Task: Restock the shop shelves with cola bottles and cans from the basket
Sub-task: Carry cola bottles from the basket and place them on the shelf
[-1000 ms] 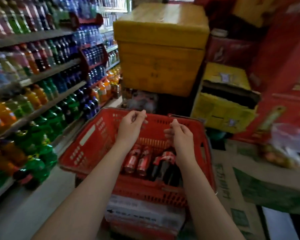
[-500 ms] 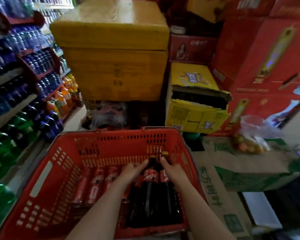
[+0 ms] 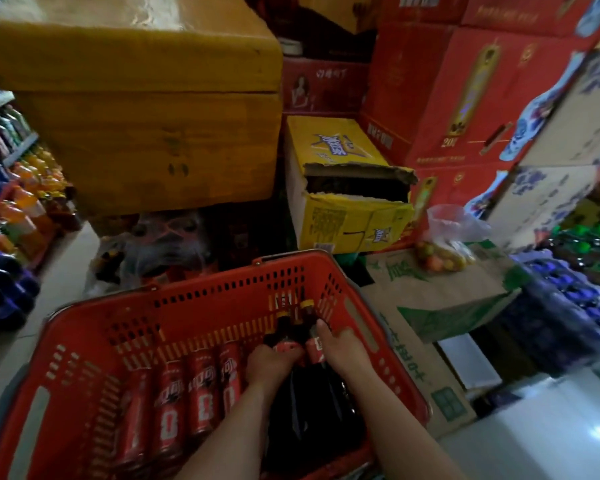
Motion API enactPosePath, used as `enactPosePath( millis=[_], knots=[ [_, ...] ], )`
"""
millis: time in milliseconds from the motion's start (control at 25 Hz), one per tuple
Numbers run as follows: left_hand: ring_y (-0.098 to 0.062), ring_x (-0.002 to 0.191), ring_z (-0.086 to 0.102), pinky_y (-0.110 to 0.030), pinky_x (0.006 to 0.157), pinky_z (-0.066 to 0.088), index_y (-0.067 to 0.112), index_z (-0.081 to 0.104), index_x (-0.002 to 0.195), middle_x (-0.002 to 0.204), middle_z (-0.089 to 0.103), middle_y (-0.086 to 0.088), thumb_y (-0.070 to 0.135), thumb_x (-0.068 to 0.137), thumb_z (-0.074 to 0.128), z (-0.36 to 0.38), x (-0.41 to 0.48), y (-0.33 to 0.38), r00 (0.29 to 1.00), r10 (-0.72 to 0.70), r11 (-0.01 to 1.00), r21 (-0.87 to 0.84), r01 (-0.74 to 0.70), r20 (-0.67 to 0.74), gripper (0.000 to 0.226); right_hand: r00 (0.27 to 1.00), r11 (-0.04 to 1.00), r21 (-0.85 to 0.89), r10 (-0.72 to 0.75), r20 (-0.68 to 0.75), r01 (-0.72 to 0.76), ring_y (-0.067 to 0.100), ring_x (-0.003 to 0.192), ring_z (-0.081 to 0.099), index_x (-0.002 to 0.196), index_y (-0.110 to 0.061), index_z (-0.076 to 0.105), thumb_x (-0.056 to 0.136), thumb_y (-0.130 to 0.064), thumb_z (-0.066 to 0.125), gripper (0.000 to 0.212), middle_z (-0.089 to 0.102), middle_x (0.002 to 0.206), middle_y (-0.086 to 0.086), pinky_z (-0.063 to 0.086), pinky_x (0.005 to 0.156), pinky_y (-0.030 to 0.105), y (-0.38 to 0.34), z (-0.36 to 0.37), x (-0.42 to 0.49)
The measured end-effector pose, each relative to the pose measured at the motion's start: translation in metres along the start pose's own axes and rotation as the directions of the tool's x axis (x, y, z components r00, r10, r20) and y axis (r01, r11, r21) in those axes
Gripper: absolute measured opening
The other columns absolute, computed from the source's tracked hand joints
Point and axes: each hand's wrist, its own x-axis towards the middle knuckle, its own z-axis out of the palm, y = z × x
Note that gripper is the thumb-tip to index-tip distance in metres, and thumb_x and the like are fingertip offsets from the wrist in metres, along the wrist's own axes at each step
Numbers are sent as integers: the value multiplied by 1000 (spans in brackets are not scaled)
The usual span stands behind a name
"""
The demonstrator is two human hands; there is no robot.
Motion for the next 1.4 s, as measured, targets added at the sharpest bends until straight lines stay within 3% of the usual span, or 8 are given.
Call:
enactPosePath(
  millis=[200,400,600,760,920,1000,1240,1400],
  knots=[
    [-18,63,67,-16,45,48,2,71,82,72,70,-7,34,74,77,-24,6,-6,999,-32,964,-263,39,33,34,997,995,-83,-53,-55,48,34,117,58,122,-1,59,91,-54,52,61,63,123,21,45,93,34,-13,11,-1],
    [-21,82,69,-27,74,53,14,70,88,91,73,-8,36,78,75,-48,11,-16,996,24,957,-291,2,85,24,998,985,-170,-33,-62,22,34,115,57,126,-2,53,82,-47,70,64,55,126,16,46,93,34,-16,16,-2],
    [-18,83,67,-25,72,49,17,71,88,89,72,-2,38,79,73,-72,16,-18,997,38,982,-187,-26,65,23,997,981,-193,-44,-67,30,32,105,63,113,-5,65,78,-47,73,54,63,117,14,52,88,35,-21,23,3],
    [-18,86,69,-28,81,52,18,72,87,87,74,0,40,77,75,-80,17,-23,995,49,983,-181,-33,87,25,999,977,-212,-33,-38,24,34,123,49,124,-8,58,84,-42,69,54,51,129,14,42,97,33,-24,29,7],
    [-23,86,71,-36,86,55,17,73,89,86,76,-3,50,59,78,-76,17,-29,992,46,968,-252,-16,117,45,999,997,-78,26,46,-22,34,124,53,137,-9,40,79,-26,78,72,54,135,16,44,97,34,-13,29,11],
    [-24,86,71,-35,82,54,16,73,90,87,76,-6,44,63,78,-75,18,-30,993,44,954,-301,-7,114,39,996,999,-36,34,83,-32,33,121,56,136,-6,41,73,-18,83,77,57,133,16,45,93,32,-3,27,19],
    [-22,92,70,-36,90,53,15,68,102,98,74,-6,39,70,80,-80,23,-32,988,50,953,-303,-3,146,42,975,989,150,-29,221,-5,19,83,69,109,-8,67,51,-23,93,65,73,95,5,57,70,28,0,24,28],
    [-21,93,71,-35,88,54,18,66,108,99,75,-4,37,63,86,-85,15,-18,975,114,930,-365,-37,190,53,915,937,349,-130,381,-13,22,78,71,98,-5,69,64,-3,86,37,75,87,10,58,65,27,-16,11,14]
  ],
)
